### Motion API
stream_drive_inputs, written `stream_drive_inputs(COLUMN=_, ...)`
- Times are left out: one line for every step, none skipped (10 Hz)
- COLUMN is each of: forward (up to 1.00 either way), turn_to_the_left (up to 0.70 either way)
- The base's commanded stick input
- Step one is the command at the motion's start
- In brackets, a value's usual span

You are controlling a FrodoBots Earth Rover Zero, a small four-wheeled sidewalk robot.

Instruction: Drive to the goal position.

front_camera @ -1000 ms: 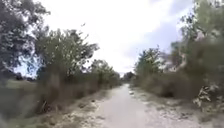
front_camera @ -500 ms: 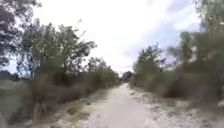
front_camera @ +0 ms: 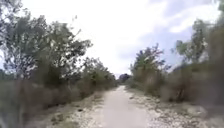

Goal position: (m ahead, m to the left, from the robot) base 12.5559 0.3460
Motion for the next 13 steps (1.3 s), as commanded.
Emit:
stream_drive_inputs(forward=0.85, turn_to_the_left=0.0)
stream_drive_inputs(forward=0.85, turn_to_the_left=0.0)
stream_drive_inputs(forward=0.85, turn_to_the_left=0.0)
stream_drive_inputs(forward=0.85, turn_to_the_left=0.0)
stream_drive_inputs(forward=0.85, turn_to_the_left=0.0)
stream_drive_inputs(forward=0.85, turn_to_the_left=0.0)
stream_drive_inputs(forward=0.85, turn_to_the_left=0.0)
stream_drive_inputs(forward=0.85, turn_to_the_left=0.0)
stream_drive_inputs(forward=0.85, turn_to_the_left=0.26)
stream_drive_inputs(forward=0.85, turn_to_the_left=0.32)
stream_drive_inputs(forward=0.85, turn_to_the_left=0.14)
stream_drive_inputs(forward=0.85, turn_to_the_left=0.0)
stream_drive_inputs(forward=0.85, turn_to_the_left=0.0)
